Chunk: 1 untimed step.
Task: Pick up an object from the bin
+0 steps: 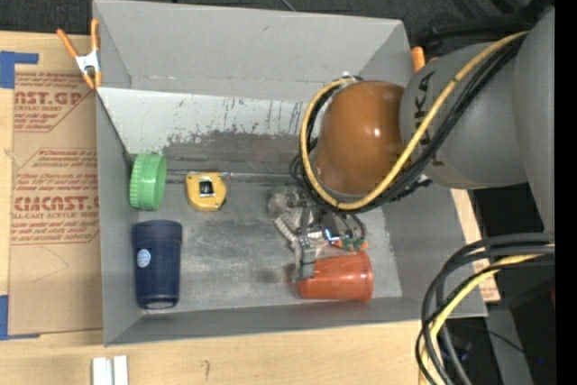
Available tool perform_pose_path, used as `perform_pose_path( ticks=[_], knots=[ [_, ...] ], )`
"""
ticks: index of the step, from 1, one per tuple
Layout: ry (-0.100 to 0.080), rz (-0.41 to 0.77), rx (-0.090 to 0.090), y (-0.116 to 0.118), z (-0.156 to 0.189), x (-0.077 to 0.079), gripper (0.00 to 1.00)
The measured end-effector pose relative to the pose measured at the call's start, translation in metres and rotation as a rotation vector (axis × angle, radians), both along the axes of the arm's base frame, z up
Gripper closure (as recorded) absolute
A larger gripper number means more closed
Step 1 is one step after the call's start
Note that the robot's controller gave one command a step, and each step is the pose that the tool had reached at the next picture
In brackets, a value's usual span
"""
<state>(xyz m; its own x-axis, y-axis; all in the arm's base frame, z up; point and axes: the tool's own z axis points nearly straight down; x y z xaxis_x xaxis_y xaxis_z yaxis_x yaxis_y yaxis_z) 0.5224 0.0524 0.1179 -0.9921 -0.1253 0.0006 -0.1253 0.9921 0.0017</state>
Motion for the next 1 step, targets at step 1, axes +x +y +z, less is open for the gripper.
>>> perform_pose_path(
  ticks=[1],
  knots=[
    [-0.003, 0.026, -0.003, -0.018, -0.0255, 0.0114, 0.0]
  ],
)
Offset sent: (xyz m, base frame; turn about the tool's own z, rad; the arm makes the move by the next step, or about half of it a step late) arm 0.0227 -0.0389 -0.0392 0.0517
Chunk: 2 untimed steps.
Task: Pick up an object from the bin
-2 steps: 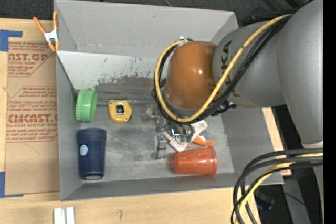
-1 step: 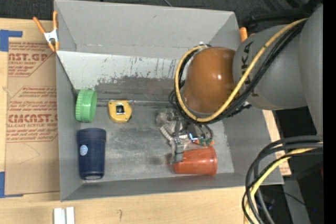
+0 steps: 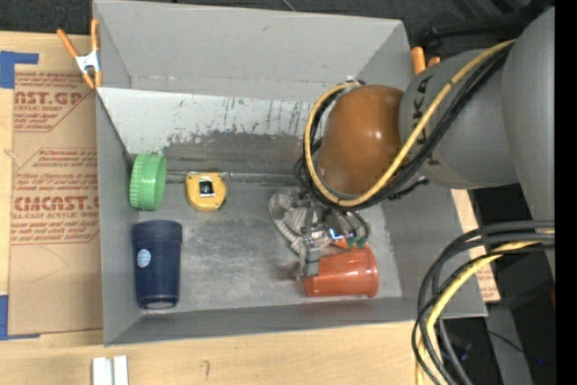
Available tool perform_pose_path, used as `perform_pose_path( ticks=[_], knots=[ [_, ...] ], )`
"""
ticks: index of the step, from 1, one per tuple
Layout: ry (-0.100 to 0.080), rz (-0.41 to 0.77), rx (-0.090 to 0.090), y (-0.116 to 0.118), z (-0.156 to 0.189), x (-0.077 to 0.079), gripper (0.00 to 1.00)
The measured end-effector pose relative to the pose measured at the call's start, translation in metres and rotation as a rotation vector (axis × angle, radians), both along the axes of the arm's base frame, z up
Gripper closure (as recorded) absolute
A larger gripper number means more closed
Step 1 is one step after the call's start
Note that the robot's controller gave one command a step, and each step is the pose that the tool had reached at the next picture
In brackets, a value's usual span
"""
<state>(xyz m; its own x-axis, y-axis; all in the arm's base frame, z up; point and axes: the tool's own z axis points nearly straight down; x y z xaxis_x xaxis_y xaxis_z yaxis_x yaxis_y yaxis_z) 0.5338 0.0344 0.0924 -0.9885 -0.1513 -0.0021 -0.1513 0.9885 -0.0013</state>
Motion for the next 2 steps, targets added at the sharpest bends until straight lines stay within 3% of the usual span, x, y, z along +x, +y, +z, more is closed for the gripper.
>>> perform_pose_path(
  ticks=[1, 2],
  knots=[
    [0.003, -0.051, 0.003, -0.012, -0.013, 0.007, 0.0],
    [0.0, -0.108, 0.004, -0.033, -0.018, -0.001, 0.0]
  ],
)
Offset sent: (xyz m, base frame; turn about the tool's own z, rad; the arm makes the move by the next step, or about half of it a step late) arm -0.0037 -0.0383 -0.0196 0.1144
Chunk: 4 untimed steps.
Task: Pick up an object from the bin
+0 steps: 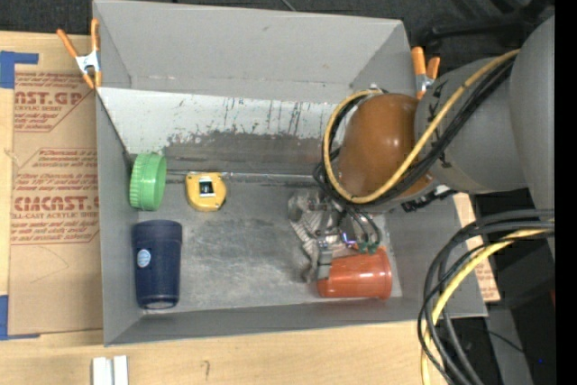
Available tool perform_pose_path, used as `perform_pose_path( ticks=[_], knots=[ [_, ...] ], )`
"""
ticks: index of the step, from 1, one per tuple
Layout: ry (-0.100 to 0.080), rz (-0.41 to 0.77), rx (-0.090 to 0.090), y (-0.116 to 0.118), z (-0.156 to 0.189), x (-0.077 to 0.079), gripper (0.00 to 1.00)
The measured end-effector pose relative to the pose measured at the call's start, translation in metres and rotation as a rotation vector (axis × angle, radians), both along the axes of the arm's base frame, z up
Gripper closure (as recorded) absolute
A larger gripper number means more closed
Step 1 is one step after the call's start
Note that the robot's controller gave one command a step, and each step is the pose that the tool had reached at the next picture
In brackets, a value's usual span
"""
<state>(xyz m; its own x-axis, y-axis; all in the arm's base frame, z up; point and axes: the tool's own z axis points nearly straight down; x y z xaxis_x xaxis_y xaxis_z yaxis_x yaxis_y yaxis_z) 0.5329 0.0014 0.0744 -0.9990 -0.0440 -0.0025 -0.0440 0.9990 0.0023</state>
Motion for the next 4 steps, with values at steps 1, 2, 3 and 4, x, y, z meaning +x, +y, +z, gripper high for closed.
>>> perform_pose_path(
  ticks=[1, 2, 3, 4],
  knots=[
    [0.001, -0.07, 0.0, -0.009, -0.002, -0.001, 0.0],
    [-0.003, -0.203, -0.001, -0.089, -0.004, 0.056, 1.0],
    [-0.003, -0.203, -0.001, -0.089, -0.004, 0.056, 1.0],
    [0.004, -0.203, 0.0, -0.093, 0.034, 0.046, 1.0]
  ],
)
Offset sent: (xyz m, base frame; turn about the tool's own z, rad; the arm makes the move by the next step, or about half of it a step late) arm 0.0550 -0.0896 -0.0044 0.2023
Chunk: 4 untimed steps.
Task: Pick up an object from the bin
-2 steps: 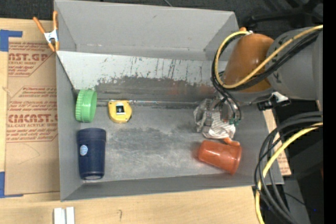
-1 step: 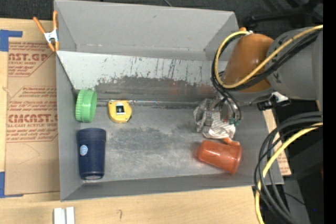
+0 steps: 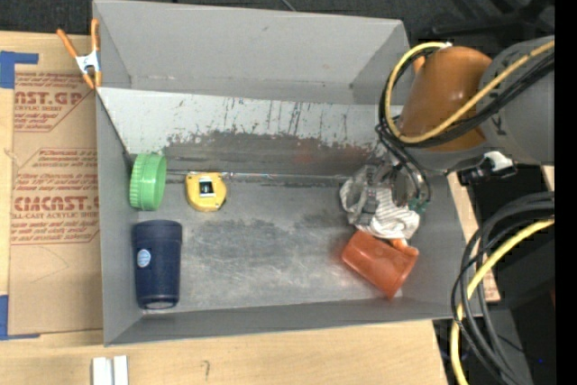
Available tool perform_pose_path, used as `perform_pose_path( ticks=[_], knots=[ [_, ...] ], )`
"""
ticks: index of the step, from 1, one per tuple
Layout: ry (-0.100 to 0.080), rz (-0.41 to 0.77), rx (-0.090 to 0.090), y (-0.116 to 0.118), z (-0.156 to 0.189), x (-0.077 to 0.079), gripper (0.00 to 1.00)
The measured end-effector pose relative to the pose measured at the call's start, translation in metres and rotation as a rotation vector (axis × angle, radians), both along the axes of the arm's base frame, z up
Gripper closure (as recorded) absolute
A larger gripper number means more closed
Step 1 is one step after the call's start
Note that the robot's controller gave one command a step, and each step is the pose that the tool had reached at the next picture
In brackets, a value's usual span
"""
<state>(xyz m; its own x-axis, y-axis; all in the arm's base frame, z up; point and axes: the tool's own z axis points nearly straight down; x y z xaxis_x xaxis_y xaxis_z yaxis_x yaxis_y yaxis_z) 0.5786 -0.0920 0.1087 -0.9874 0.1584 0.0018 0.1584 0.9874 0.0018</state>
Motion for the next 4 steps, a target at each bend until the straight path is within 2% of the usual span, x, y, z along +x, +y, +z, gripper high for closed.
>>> perform_pose_path(
  ticks=[1, 2, 3, 4],
  knots=[
    [-0.007, -0.008, -0.001, -0.001, 0.028, -0.002, 1.0],
    [0.003, -0.004, 0.0, 0.005, 0.058, -0.025, 1.0],
    [-0.008, 0.003, -0.002, 0.01, 0.081, -0.026, 1.0],
    [-0.009, 0.005, -0.001, 0.012, 0.076, -0.026, 1.0]
  ],
)
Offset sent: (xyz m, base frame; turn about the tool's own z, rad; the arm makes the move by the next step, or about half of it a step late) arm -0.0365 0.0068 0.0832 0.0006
